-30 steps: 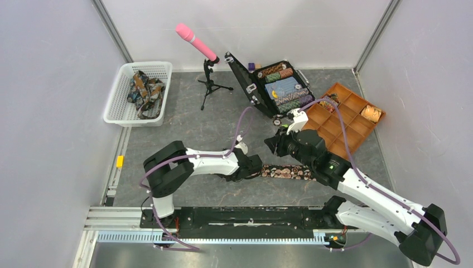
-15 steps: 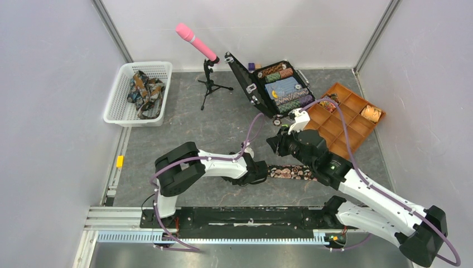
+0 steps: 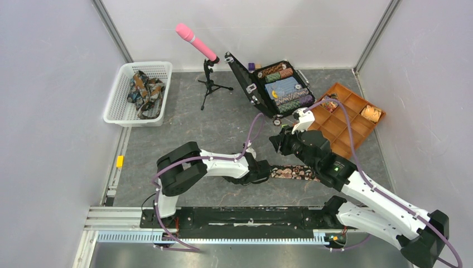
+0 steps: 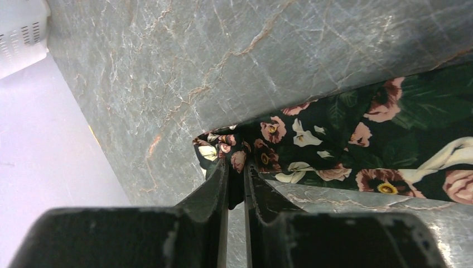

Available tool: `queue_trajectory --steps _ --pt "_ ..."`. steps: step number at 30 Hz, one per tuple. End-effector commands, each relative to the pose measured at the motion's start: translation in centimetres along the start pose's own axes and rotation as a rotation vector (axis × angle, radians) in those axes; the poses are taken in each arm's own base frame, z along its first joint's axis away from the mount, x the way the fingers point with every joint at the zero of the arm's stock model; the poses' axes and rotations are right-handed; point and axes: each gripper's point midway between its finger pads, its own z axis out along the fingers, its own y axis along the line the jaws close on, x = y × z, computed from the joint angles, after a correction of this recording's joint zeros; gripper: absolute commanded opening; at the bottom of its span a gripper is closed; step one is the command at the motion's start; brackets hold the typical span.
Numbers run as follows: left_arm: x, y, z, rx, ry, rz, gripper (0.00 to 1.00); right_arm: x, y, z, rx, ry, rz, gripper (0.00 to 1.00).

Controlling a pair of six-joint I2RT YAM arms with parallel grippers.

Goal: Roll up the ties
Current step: Roll the tie at the center of the board.

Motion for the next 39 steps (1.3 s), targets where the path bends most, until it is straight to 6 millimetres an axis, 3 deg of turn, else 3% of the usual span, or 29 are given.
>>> queue_trajectory --steps 1,14,18,29,39 --pt "-1.14 -2.22 -0.11 0.066 -0.012 -0.03 0.12 -2.95 0.47 -0.58 0.0 -0.08 0.005 0.42" --pt "-1.22 -2.44 -0.08 0.077 -0.016 -0.022 0.39 -2.83 0.29 -0.56 0.01 -0.078 0.01 0.5" --pt "-1.19 -2.37 -0.09 0.075 -0.017 -0.024 0.39 -2.81 0.27 -0.51 0.011 -0.077 0.009 0.51" --pt "-1.75 -1.95 -0.54 0.078 -0.038 -0.026 0.22 -2.51 0.27 -0.41 0.009 -0.068 0.014 0.52" --pt "-1.88 -1.73 -0.99 0.092 -0.039 -0.032 0.39 -2.81 0.37 -0.51 0.008 -0.074 0.015 0.53"
